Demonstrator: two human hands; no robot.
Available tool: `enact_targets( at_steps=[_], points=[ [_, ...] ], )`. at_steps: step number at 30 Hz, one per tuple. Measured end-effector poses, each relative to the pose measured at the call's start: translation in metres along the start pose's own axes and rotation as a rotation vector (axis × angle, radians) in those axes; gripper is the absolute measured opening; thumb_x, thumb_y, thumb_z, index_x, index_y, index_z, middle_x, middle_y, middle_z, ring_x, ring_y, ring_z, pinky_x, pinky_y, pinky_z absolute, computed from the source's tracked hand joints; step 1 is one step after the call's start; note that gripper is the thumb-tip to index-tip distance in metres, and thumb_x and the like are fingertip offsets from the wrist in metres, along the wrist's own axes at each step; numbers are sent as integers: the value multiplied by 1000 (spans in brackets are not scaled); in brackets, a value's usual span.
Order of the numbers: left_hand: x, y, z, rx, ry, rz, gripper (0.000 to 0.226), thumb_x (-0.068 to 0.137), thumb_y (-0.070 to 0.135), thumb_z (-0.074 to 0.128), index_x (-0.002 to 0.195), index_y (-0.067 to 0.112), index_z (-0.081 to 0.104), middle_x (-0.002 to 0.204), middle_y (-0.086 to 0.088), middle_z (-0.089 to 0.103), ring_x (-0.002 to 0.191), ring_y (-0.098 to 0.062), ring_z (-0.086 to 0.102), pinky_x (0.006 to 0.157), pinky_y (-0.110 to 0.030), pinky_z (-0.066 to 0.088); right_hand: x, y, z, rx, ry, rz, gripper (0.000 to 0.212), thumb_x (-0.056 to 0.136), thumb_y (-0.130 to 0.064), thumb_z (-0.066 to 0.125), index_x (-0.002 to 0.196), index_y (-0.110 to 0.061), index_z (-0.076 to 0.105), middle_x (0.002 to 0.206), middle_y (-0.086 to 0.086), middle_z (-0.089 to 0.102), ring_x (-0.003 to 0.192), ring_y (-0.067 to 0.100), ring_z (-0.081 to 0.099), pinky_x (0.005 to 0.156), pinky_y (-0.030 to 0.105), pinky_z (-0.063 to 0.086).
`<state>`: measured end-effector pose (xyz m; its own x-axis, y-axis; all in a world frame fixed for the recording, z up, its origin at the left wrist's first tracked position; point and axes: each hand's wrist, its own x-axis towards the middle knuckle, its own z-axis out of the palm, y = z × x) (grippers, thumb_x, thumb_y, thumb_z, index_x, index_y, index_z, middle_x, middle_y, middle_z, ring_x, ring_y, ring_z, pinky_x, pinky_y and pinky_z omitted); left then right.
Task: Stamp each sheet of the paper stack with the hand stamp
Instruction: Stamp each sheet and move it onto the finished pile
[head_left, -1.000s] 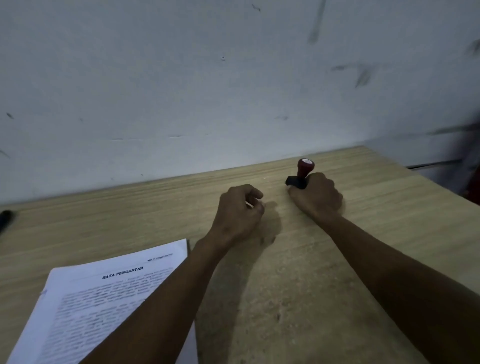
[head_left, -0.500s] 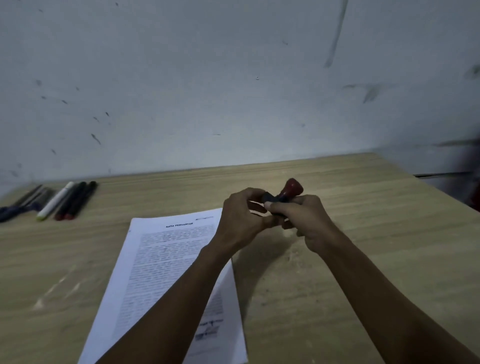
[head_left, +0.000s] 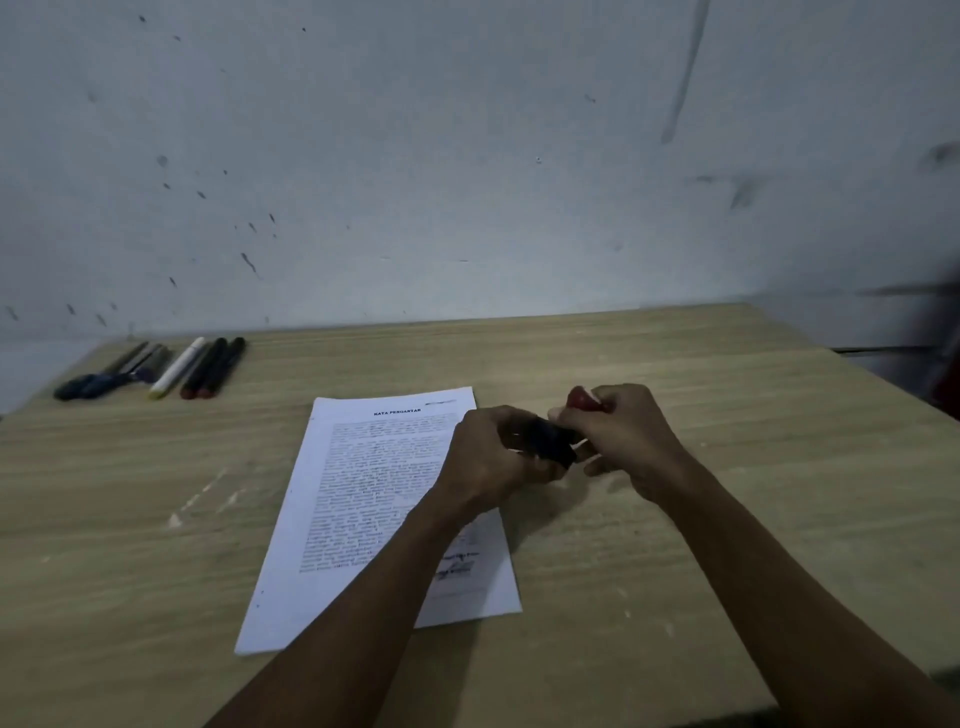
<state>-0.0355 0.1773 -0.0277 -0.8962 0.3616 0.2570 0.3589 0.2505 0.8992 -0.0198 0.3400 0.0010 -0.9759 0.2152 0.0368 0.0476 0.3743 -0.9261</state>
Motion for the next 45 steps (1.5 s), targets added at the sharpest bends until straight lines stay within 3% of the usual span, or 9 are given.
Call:
enact_targets(
  at_steps=[5,9,17,22,26,29,33,37,45],
  points=[
    [-6,1,8,453,46,-40,37,54,40,84,88,30,77,95,2,67,99,-18,53,80,-34,48,-9,17,10,-288,104,-114,18,76,-28,79,84,-16,69,78,-1,69,71,14,67,61,37,59],
    [-11,-2,11,509,-15,-131,44,53,52,81,90,31,74,102,2,56,111,-22,35,87,-39,36,-12,21,11,-345,85,-169,14,78,-29,77,87,-23,68,85,-7,67,80,12,65,67,32,56],
    [-12,0,11,434,-67,-163,26,53,49,82,64,47,58,106,2,55,117,-24,32,87,-42,29,-7,19,6,-269,14,11,15,88,-25,70,90,-11,65,84,5,68,71,19,67,44,25,49],
    [-7,-3,14,414,-39,-125,35,50,53,76,82,41,69,104,1,66,111,-19,51,88,-41,36,-9,23,6,-173,16,64,12,92,-25,65,90,-13,63,82,8,69,71,26,70,48,30,53],
    [-7,-4,9,144,25,-86,48,56,22,88,100,22,70,103,4,71,99,-11,65,86,-29,49,-10,25,6,30,38,64,6,93,-22,64,89,-17,63,86,7,70,68,23,71,43,27,50],
    [-8,0,6,-105,32,-45,50,54,5,89,92,30,68,97,5,73,91,-10,70,80,-21,55,-11,19,2,204,33,81,9,94,-20,64,91,-12,66,81,5,72,57,16,71,41,24,47],
    [-9,4,2,-146,28,24,46,53,3,90,86,31,74,94,-5,76,93,-20,72,84,-30,57,-12,14,-1,254,-30,74,15,94,-14,63,94,0,66,78,13,69,54,22,66,41,26,47],
    [-9,2,-2,-162,-17,-2,43,54,-1,88,78,33,76,87,3,77,86,-10,72,74,-17,54,-11,12,-3,272,-82,97,17,94,-11,62,94,6,65,73,18,67,55,26,63,43,28,49],
    [-14,-9,-5,-238,-35,-69,55,59,-4,86,105,21,72,98,0,76,94,-16,72,77,-24,56,-4,16,-11,376,-144,187,11,93,-9,63,88,0,66,80,17,68,60,24,67,51,33,52]
  ],
)
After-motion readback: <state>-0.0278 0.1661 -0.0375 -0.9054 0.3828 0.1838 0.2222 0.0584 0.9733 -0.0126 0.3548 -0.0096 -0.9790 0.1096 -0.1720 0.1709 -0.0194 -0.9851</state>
